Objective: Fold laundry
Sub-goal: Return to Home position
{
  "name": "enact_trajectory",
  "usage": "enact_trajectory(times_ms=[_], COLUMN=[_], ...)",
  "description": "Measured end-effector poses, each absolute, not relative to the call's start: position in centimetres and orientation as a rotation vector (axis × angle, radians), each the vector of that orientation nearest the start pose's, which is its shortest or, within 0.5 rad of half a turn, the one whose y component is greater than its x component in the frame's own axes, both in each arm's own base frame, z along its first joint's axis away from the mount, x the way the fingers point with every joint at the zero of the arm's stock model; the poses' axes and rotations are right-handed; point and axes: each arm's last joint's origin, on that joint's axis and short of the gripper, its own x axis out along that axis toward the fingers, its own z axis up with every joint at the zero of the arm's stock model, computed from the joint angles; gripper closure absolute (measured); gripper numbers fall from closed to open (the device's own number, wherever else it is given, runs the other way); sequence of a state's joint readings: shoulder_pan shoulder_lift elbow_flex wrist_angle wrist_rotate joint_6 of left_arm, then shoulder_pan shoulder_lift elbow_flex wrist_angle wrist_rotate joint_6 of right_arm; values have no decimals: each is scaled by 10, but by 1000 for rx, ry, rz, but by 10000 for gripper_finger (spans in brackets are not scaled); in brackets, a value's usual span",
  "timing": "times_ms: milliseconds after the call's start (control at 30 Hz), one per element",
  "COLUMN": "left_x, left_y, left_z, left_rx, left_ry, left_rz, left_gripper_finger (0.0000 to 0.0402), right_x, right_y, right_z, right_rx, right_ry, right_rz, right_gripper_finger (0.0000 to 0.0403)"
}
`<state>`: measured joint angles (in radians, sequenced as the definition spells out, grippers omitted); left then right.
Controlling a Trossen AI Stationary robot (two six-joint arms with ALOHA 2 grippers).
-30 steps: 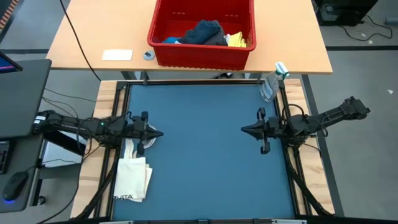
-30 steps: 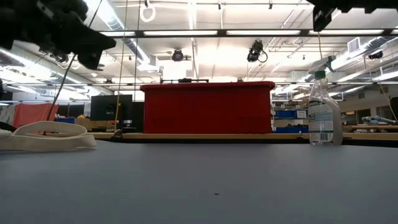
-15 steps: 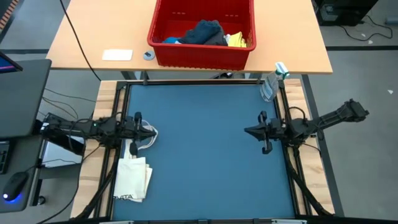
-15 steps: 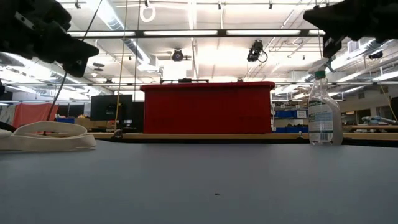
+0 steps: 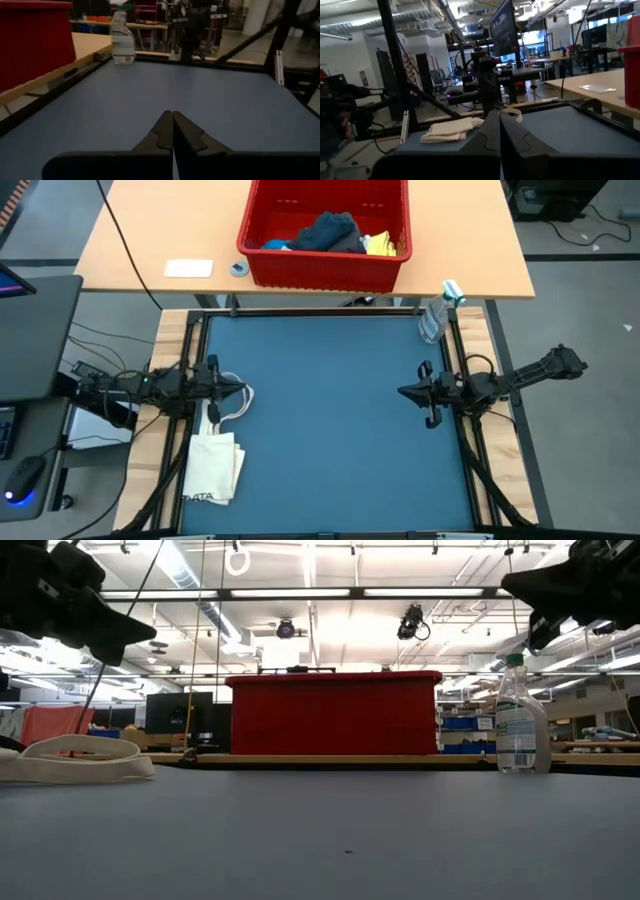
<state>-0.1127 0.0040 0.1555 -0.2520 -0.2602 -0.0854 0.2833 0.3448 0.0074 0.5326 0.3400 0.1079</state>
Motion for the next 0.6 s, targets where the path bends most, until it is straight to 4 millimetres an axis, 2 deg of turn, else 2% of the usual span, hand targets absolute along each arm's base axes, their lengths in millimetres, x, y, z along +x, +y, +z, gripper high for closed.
enact_trajectory(times_ms=[233,367,433,533,600], left_x=[84,84,87,95,97], left_y=[-2,-3,-3,-3,-3], left_z=[191,193,191,181,175], left_rx=[-63,-46,-51,-82,-102], left_ry=[114,90,51,-76,-97], left_rz=[145,108,107,109,111], left_gripper_finger=[397,396,396,396,396], right_x=[107,105,104,104,103], right_y=[17,12,9,5,3], right_z=[181,179,175,178,180], right_rx=[248,238,229,200,195], right_ry=[-136,-118,-84,-113,-131], right_rz=[-37,-6,-17,-4,6], right_gripper_finger=[403,403,403,402,402])
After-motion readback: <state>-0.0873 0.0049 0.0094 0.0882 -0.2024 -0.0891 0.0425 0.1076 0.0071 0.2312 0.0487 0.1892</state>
